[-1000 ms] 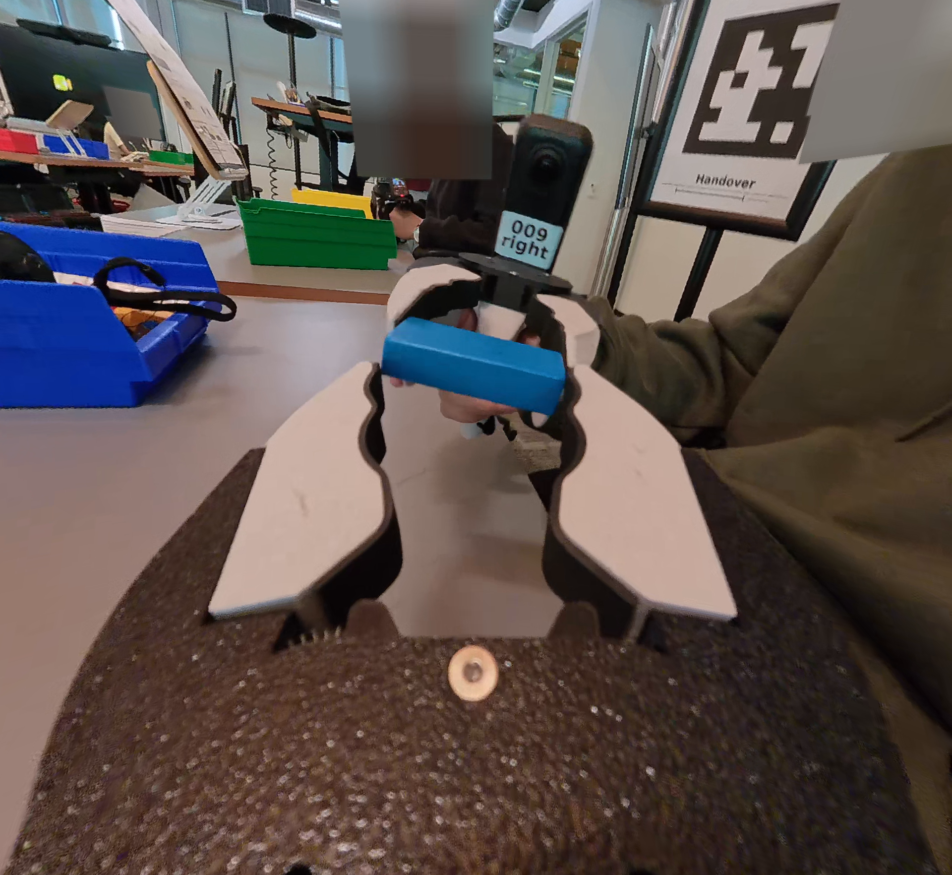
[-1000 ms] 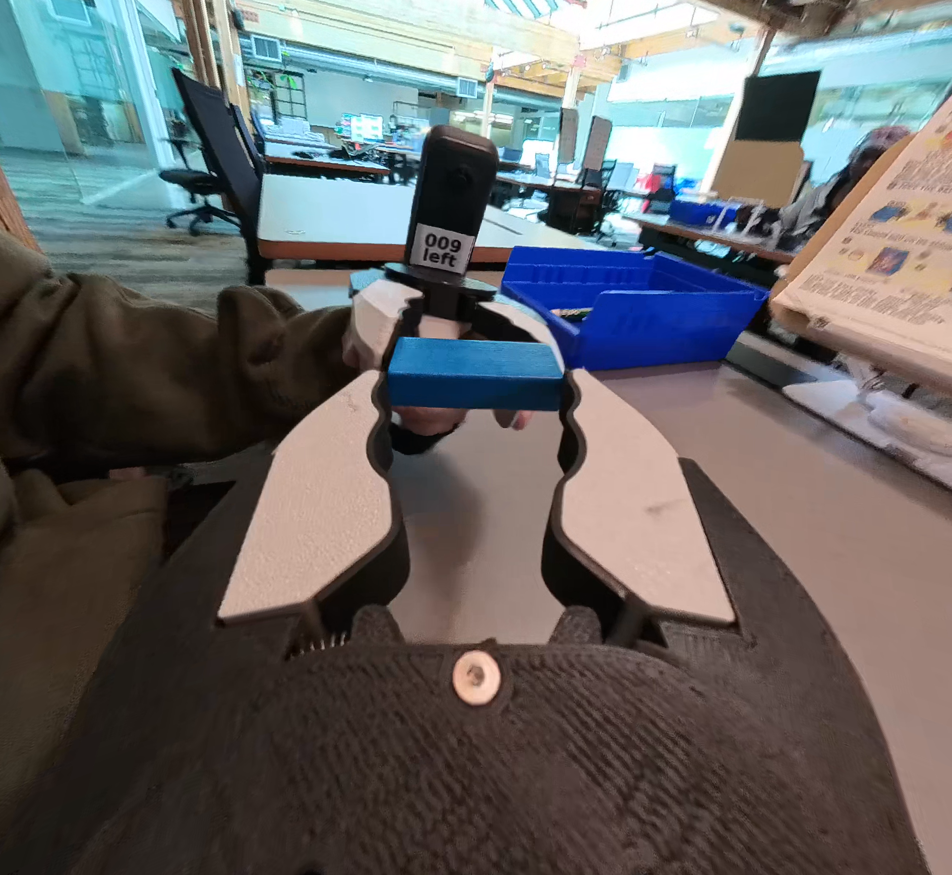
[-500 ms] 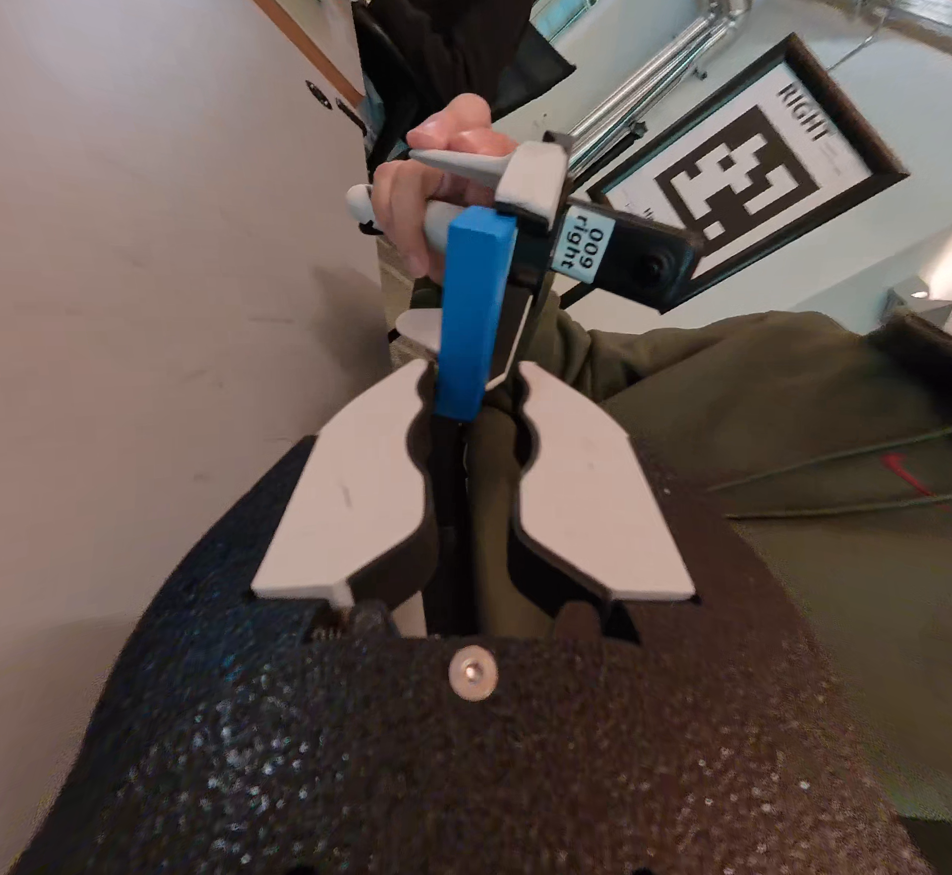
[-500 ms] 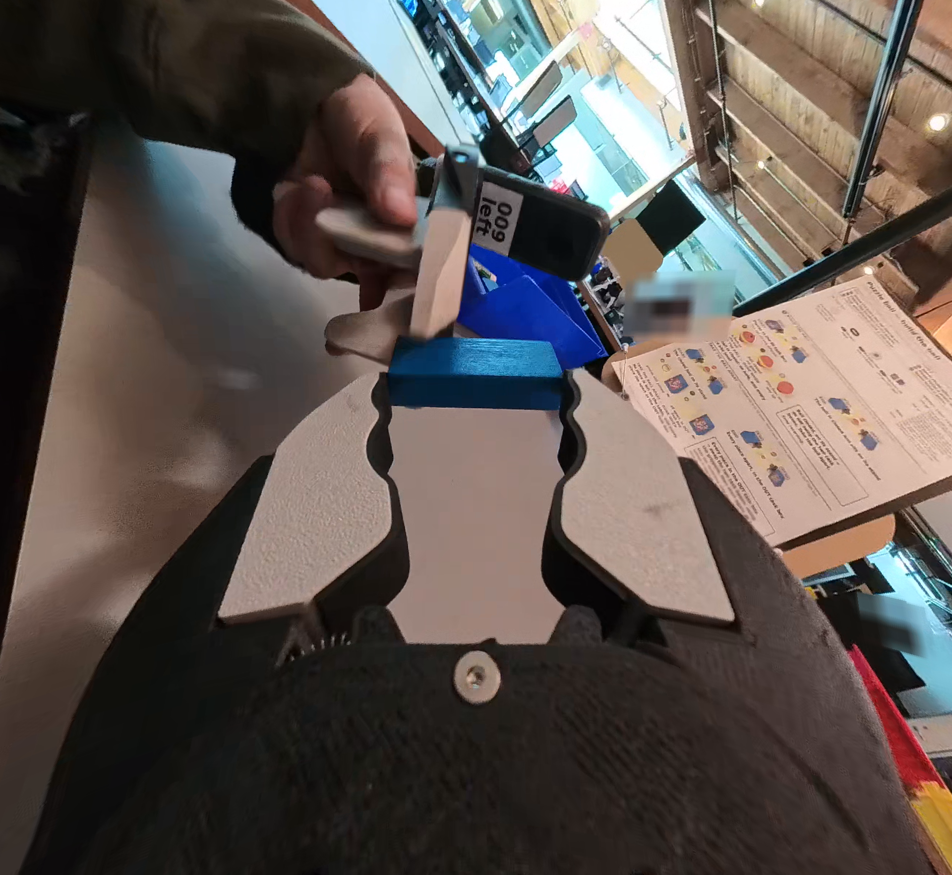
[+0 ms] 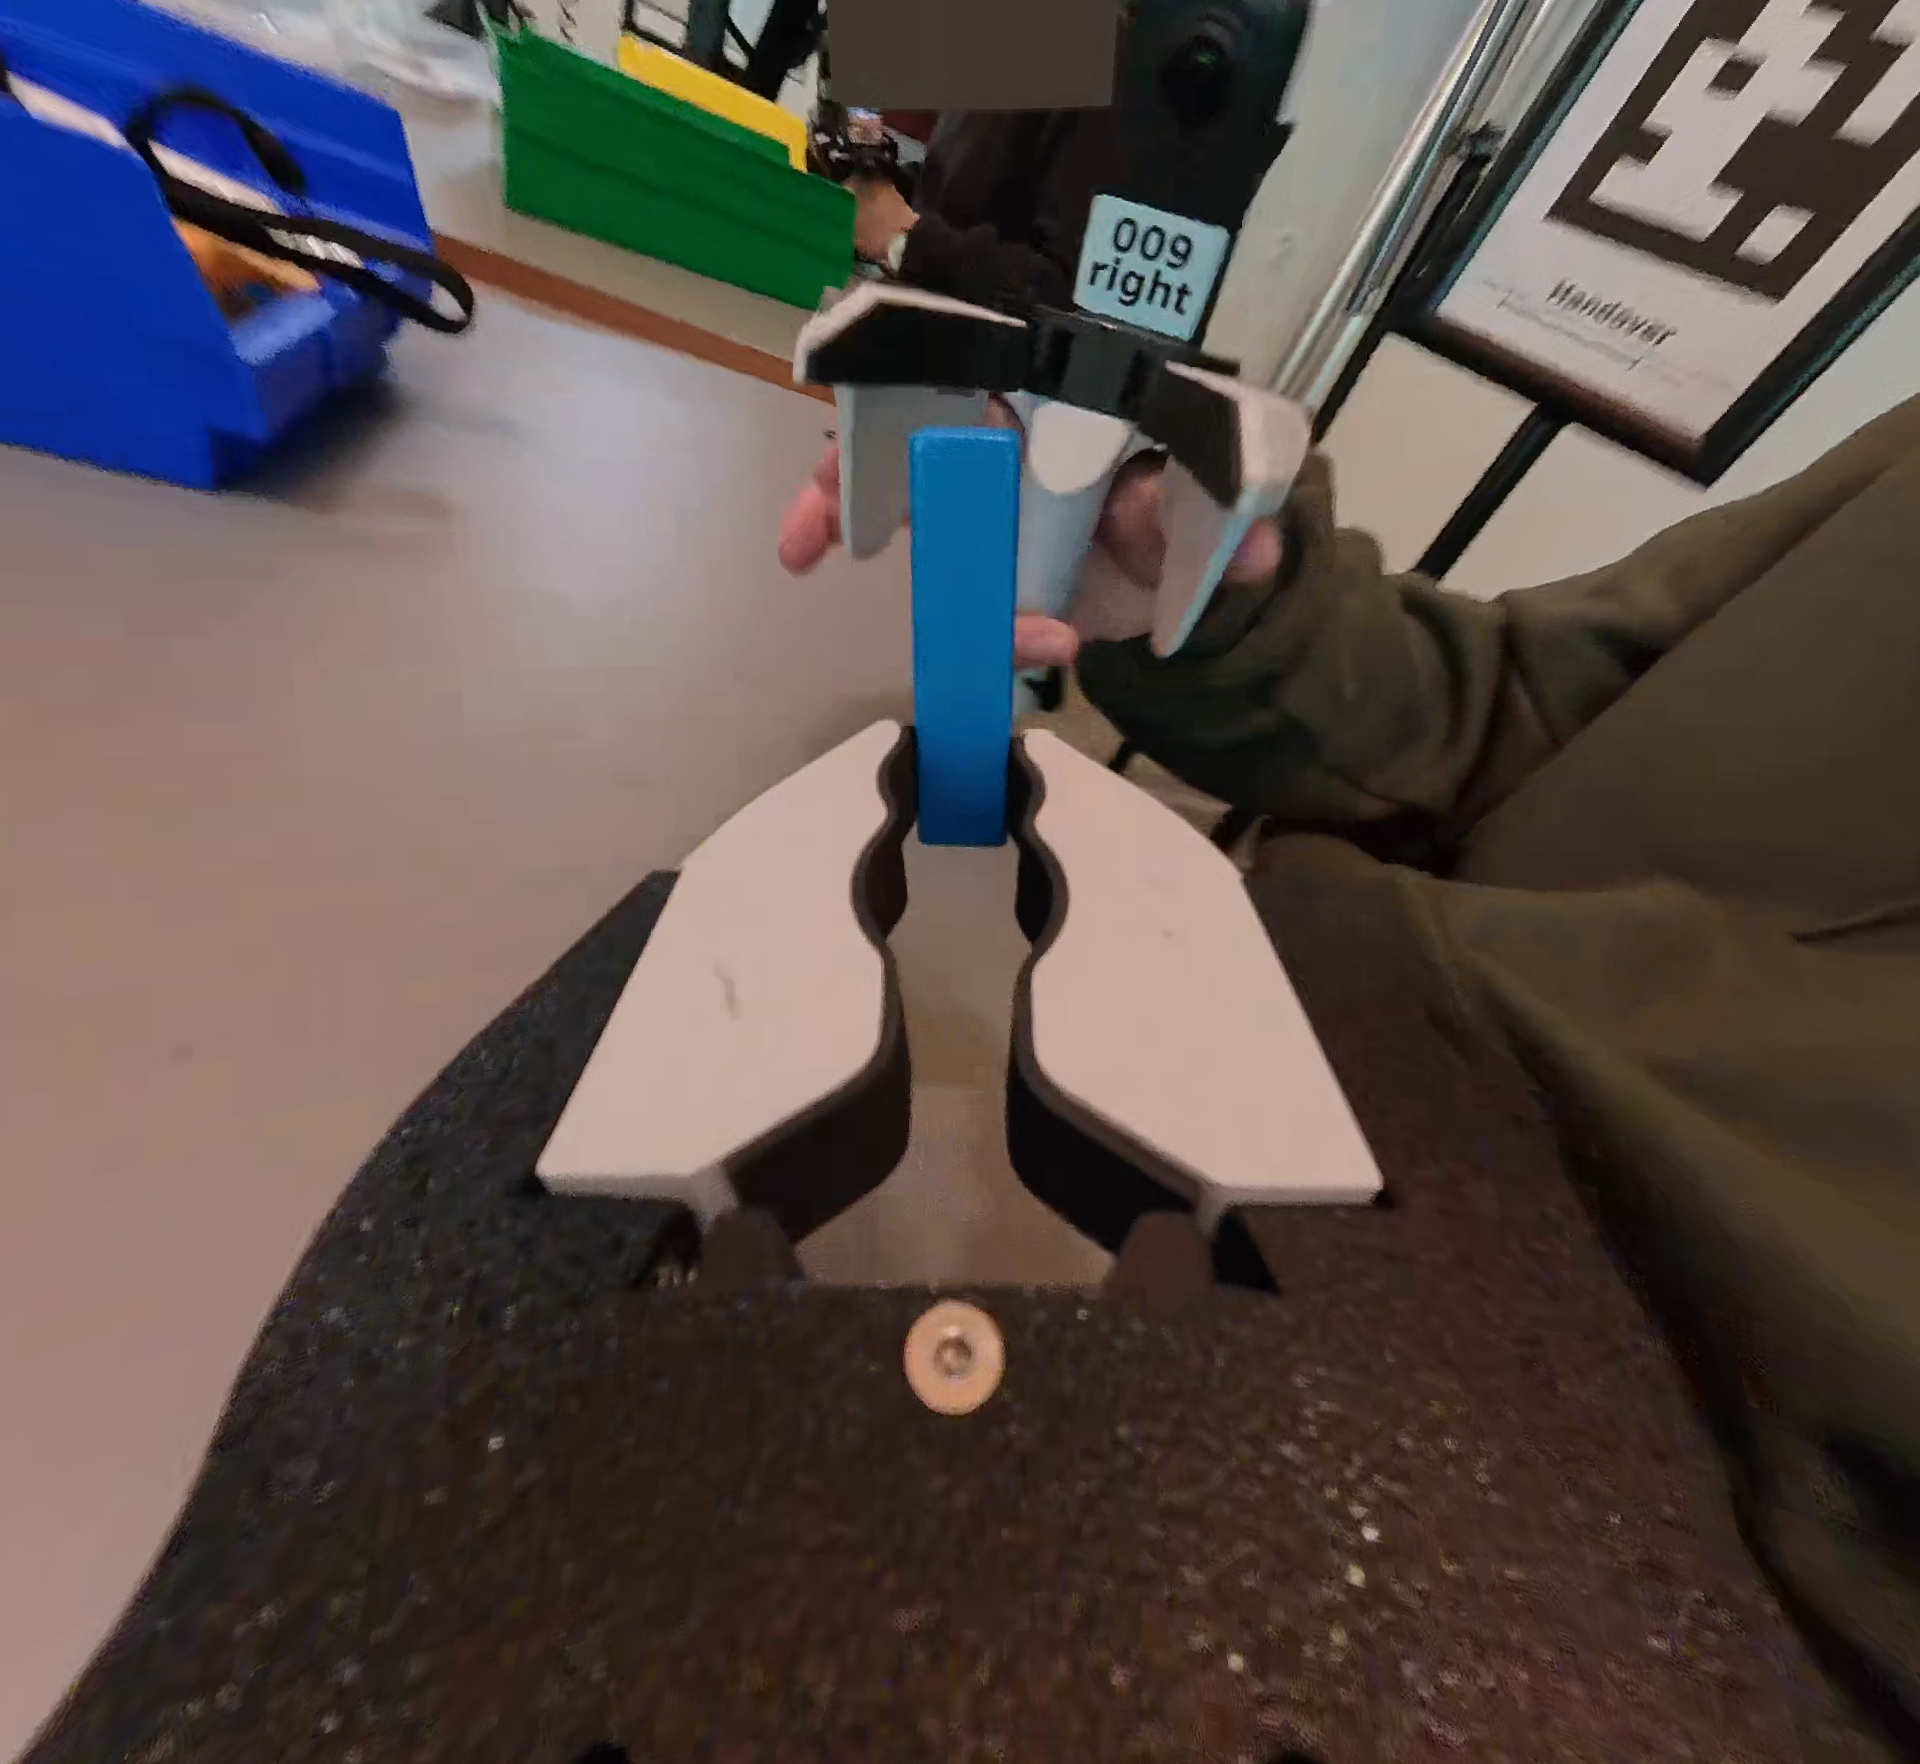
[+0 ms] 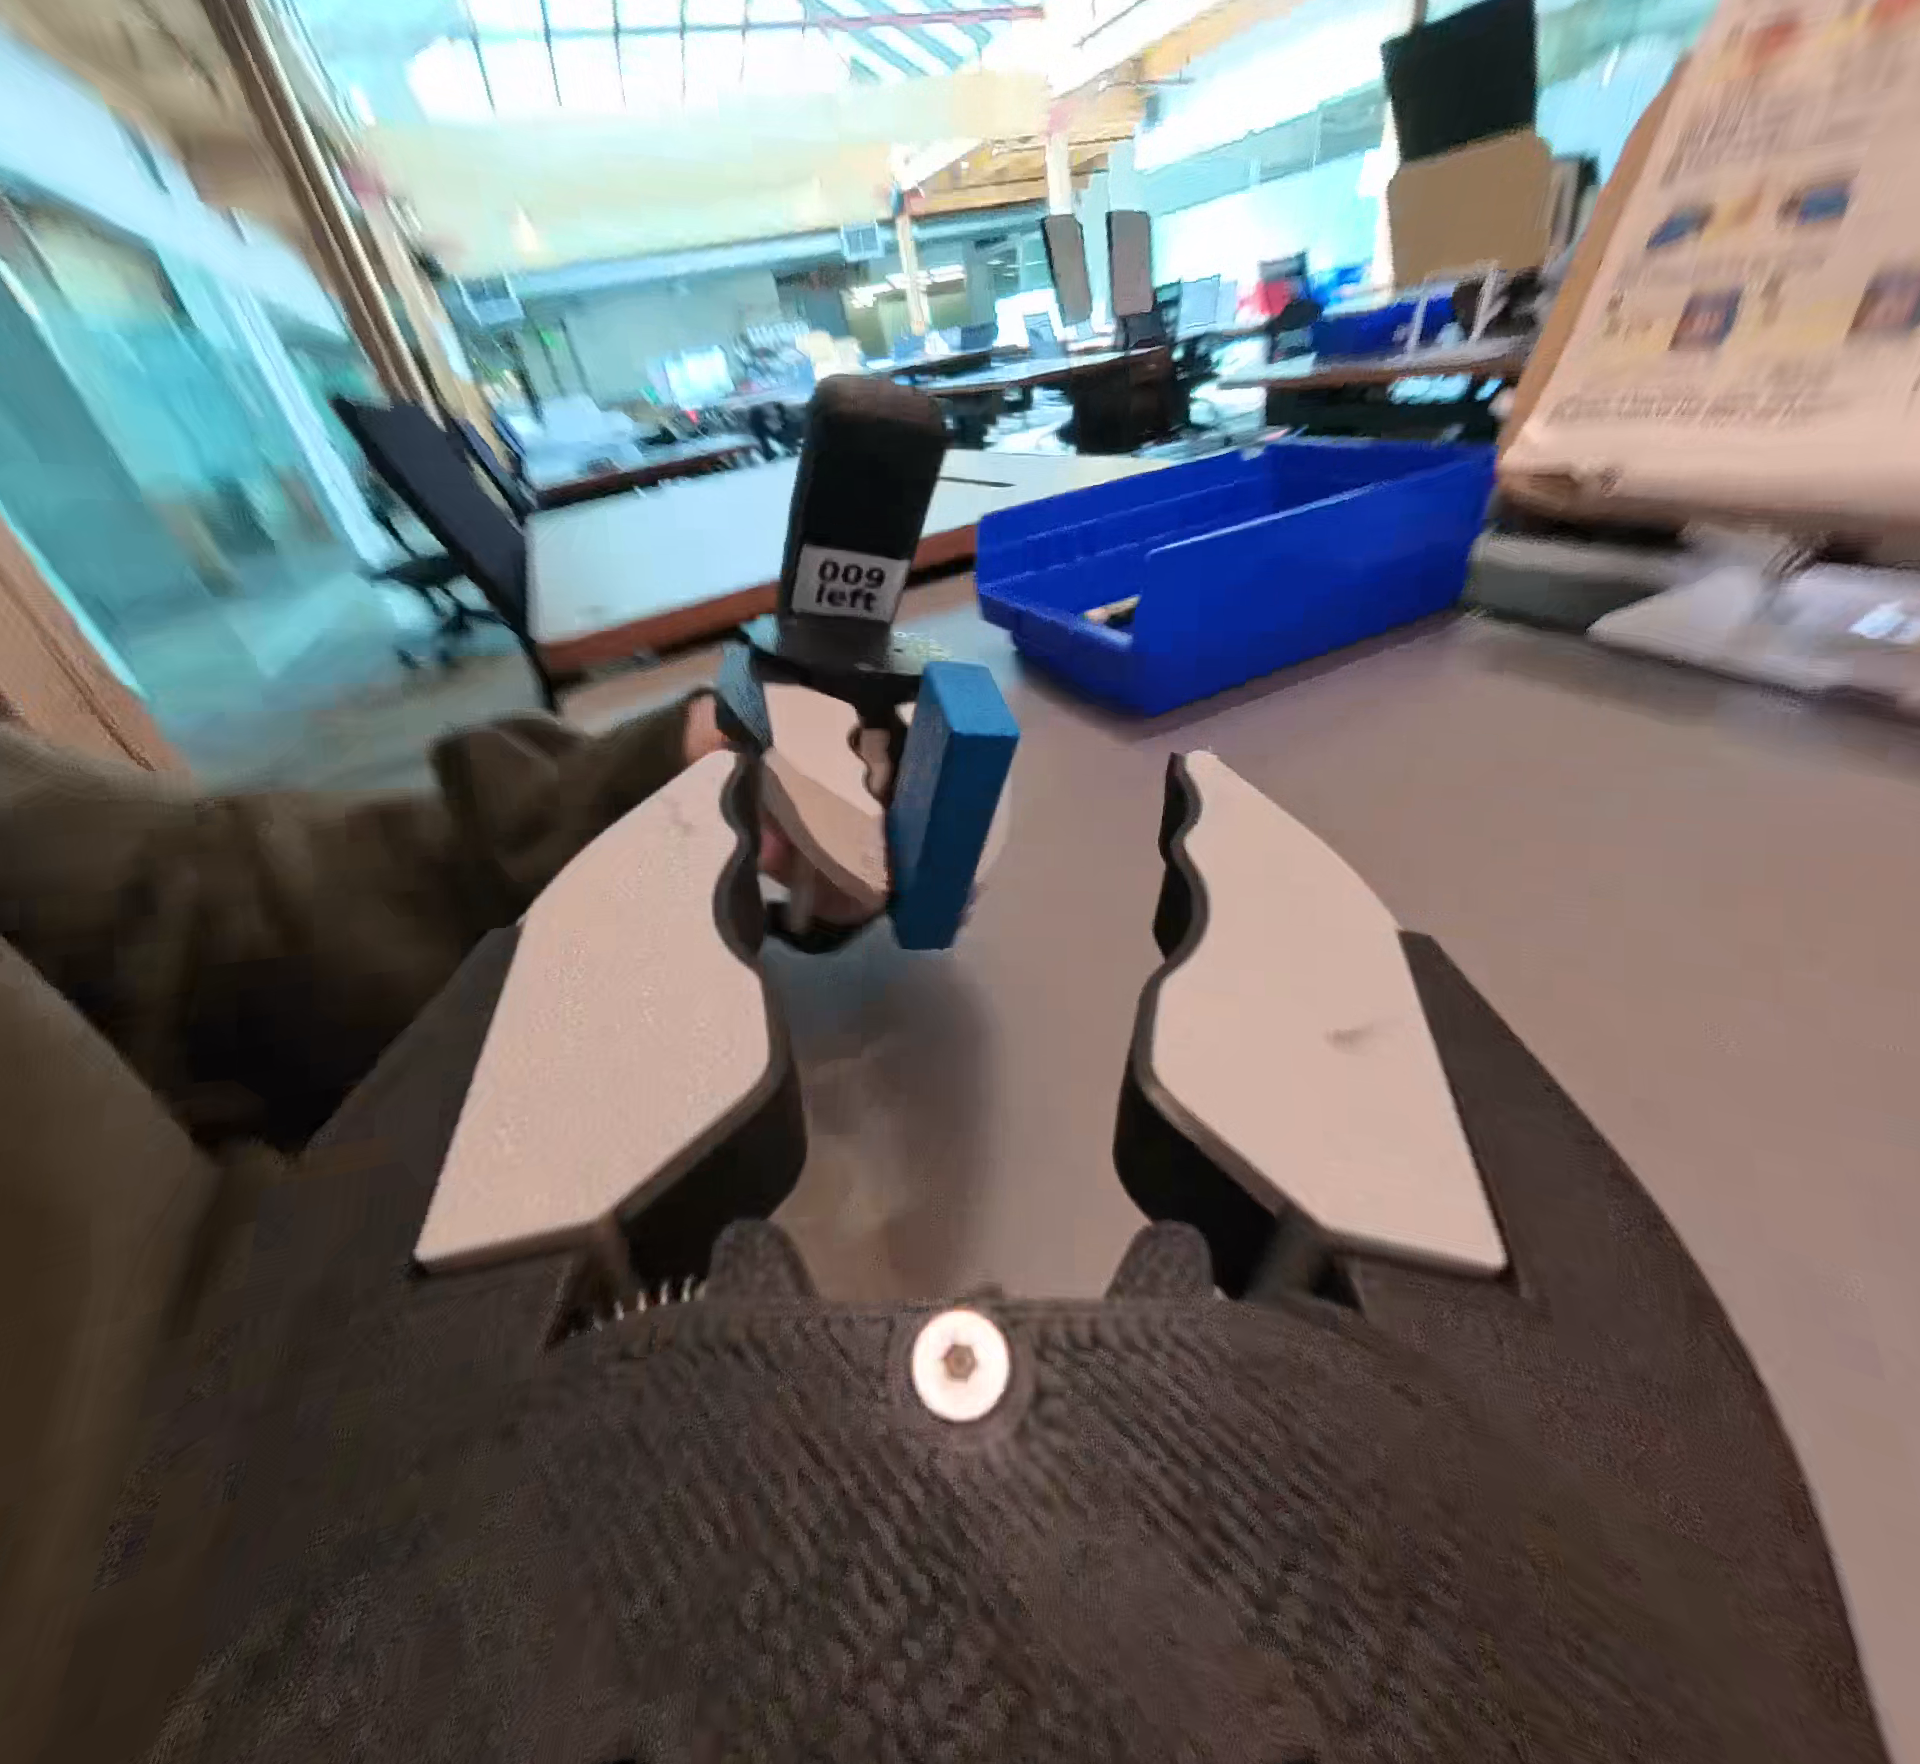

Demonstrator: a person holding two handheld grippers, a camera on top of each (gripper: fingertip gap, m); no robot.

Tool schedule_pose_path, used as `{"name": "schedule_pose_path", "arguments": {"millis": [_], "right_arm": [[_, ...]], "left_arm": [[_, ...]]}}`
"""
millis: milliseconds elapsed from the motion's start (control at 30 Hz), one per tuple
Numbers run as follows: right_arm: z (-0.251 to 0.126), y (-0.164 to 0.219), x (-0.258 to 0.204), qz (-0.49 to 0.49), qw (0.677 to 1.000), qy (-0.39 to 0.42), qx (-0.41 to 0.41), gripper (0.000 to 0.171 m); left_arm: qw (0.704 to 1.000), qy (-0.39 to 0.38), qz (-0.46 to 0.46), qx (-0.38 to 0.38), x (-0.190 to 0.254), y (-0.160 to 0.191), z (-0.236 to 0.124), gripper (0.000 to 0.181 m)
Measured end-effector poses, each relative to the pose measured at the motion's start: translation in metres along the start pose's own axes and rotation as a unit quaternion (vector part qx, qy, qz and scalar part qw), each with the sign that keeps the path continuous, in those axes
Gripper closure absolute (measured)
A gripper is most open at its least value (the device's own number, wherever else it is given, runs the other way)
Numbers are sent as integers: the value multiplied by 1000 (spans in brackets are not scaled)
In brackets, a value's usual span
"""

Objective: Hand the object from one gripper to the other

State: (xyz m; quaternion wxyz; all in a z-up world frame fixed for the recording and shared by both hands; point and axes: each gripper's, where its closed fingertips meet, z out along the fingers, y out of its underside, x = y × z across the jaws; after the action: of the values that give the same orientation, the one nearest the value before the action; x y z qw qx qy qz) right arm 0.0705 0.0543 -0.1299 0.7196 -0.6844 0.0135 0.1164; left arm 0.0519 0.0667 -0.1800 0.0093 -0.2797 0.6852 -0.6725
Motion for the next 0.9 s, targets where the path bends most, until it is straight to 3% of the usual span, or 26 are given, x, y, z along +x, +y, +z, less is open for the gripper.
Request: {"name": "schedule_pose_path", "arguments": {"millis": [67, 100, 167, 267, 433, 633, 900], "right_arm": [[1, 7, 2, 135, 991, -13, -19, 99], [3, 14, -1, 213, 976, -32, -42, 92], [3, 16, -14, 333, 936, -104, -43, 96], [6, 20, -16, 412, 899, -147, -23, 102], [17, 25, -32, 467, 860, -205, -19, 95], [22, 30, -36, 480, 852, -208, -30, 102], [24, 29, -29, 426, 885, -189, -7, 102]], "left_arm": [[996, -30, 83, -3, -3, -1, -1, 165], [989, -44, 138, -6, -3, -1, -1, 165], [969, -61, 239, -10, -1, -2, -1, 165], [944, -81, 318, 16, 2, -11, -3, 165], [921, -75, 382, -2, 6, -3, -5, 165], [917, -63, 393, -5, 10, 0, -2, 165], [919, -92, 383, -12, 3, -3, -2, 163]]}}
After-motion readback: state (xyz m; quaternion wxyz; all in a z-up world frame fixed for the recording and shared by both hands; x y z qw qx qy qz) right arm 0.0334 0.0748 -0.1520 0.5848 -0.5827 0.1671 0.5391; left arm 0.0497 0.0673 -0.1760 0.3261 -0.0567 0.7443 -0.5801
